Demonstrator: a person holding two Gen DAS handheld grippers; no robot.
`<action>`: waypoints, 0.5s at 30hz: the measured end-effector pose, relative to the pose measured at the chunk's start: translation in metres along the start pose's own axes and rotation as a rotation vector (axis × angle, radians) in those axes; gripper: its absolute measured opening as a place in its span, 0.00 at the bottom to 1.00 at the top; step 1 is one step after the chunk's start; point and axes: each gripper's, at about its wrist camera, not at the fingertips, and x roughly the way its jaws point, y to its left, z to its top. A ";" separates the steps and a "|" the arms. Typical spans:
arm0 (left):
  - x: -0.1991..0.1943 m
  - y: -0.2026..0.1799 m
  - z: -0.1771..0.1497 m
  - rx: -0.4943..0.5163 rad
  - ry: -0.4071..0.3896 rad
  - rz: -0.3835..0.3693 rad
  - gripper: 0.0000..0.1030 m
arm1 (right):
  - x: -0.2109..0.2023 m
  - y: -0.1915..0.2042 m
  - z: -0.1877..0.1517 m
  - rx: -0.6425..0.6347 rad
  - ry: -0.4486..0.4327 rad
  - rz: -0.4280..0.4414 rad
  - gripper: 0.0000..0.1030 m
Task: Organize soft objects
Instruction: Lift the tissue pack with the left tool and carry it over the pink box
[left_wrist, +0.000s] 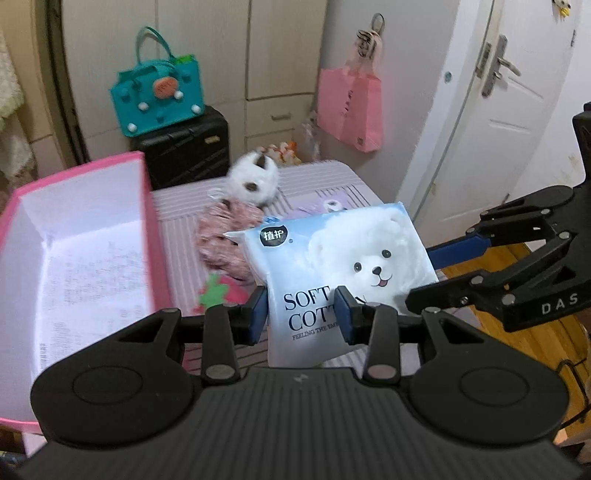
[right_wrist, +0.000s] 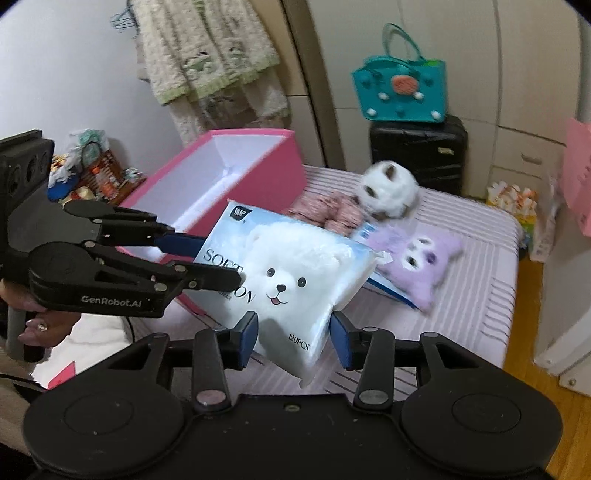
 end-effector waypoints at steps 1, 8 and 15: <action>-0.007 0.005 0.000 -0.003 -0.009 0.008 0.37 | 0.000 0.007 0.004 -0.019 -0.006 0.001 0.50; -0.046 0.055 0.000 -0.071 -0.067 0.045 0.37 | 0.012 0.055 0.037 -0.163 -0.054 0.021 0.52; -0.080 0.113 0.000 -0.139 -0.120 0.106 0.37 | 0.038 0.094 0.071 -0.278 -0.047 0.089 0.53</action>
